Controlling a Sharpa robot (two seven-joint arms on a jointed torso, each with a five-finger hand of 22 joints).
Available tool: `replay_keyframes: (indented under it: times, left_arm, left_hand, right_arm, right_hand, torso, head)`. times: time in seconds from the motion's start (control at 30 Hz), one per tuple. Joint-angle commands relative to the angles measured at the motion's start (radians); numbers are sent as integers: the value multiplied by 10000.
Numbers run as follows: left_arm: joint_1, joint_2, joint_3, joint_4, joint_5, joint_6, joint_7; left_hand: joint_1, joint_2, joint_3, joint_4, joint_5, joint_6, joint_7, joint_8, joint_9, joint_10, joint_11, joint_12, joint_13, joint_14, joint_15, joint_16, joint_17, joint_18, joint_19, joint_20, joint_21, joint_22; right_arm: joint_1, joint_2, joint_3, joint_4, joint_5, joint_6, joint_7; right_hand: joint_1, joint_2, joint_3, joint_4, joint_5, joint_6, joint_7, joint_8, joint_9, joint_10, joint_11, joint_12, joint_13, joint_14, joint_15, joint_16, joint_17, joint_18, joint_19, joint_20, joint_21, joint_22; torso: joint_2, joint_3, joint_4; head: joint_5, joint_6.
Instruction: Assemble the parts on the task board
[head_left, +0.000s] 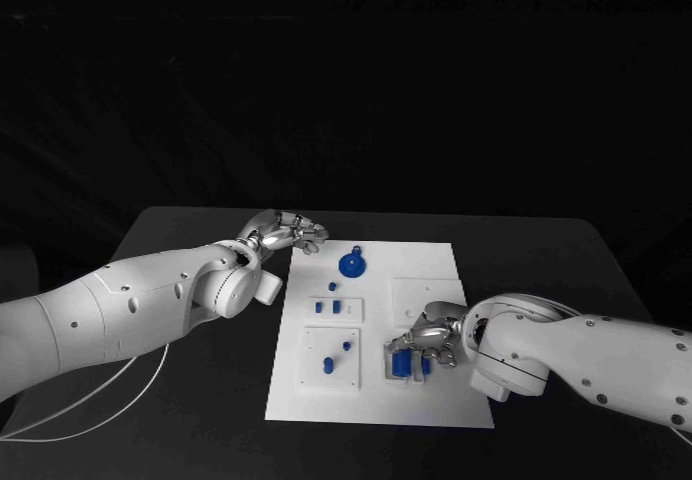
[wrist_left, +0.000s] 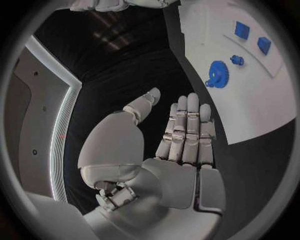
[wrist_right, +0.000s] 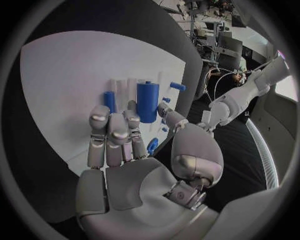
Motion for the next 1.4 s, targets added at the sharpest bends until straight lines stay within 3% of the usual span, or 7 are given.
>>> replay_keyframes:
  times: [0.03,0.67,0.83,1.03,1.17,1.27,1.4]
  left_arm:
    - [6,29,7,18,59,98,94]
    - [6,34,8,13,59,109,90]
    - [6,42,8,1,59,121,86]
    - [6,3,8,-16,59,107,90]
    - [6,-14,8,-21,59,105,96]
    - [6,-24,7,-13,59,106,97]
    - [6,-30,7,-21,59,101,96]
  left_hand:
    - [-5,87,-62,3,-17,-73,-26,39,-11,46,19,-56,-9,22,42,-54,17,81,-14,57,-40,9]
    - [3,94,-63,3,-16,-75,-26,40,-14,46,19,-56,-12,22,45,-67,29,81,-17,61,-48,13]
    - [2,95,-65,5,-17,-75,-25,40,-15,46,19,-56,-13,24,46,-70,33,80,-17,62,-50,15]
    - [0,97,-67,7,-17,-76,-25,40,-16,47,20,-56,-14,27,46,-73,38,80,-17,63,-51,17]
    - [0,95,-69,7,-18,-76,-25,41,-17,47,20,-56,-15,29,46,-75,41,80,-17,64,-53,18]
    - [1,95,-69,7,-17,-76,-24,41,-18,47,20,-56,-15,30,46,-76,44,81,-17,64,-54,19]
    - [3,93,-70,5,-18,-77,-24,41,-18,47,19,-56,-16,31,46,-77,46,81,-17,64,-55,20]
  right_arm:
    - [-37,63,-26,64,-40,226,55]
    - [-55,5,-39,184,-650,124,191]
    - [-67,-155,-37,316,-1038,-128,612]
    - [-67,-699,-31,583,-1966,-1112,2594]
    - [-55,-1053,-7,744,-3140,-1543,3757]
    - [-26,-1233,6,740,-4075,-1693,4589]
    - [-19,-1249,6,591,-5470,-1749,5542]
  right_hand:
    - [-150,-12,-238,-57,26,59,4,-58,-25,-86,-1,-45,20,-34,-86,18,-9,538,-23,-80,39,156]
    - [306,395,-273,-473,27,96,-10,-84,-26,-73,-15,-76,49,-35,-98,12,-21,538,-47,-150,23,138]
    - [368,-129,-45,-275,26,98,-1,-119,-43,-64,-10,-109,50,-30,-94,-17,-49,538,-21,-139,-8,107]
    - [884,-744,162,-269,26,-738,231,-554,-169,-278,205,-134,122,-74,85,-120,-102,538,-54,-164,-100,65]
    - [1881,-662,35,-948,147,-1000,369,-643,-143,-394,348,-65,203,-93,228,-137,-99,538,-115,-184,-120,85]
    - [2644,-627,-46,-1417,610,-1091,421,-661,-114,-410,388,30,267,-107,274,-154,-102,537,-143,-166,-137,92]
    - [3792,-676,122,-1479,688,-1207,476,-701,-100,-440,449,190,366,-156,329,-206,-116,538,-214,-82,-204,86]
  torso:
    - [0,0,-2]
    - [-1,1,-3]
    - [1,7,1]
    - [-2,5,-4]
    - [-12,5,-15]
    - [-11,4,-15]
    - [-6,8,-10]
  head:
    - [7,-13]
    - [24,-27]
    - [29,-13]
    - [34,6]
    - [42,15]
    - [48,23]
    - [61,55]
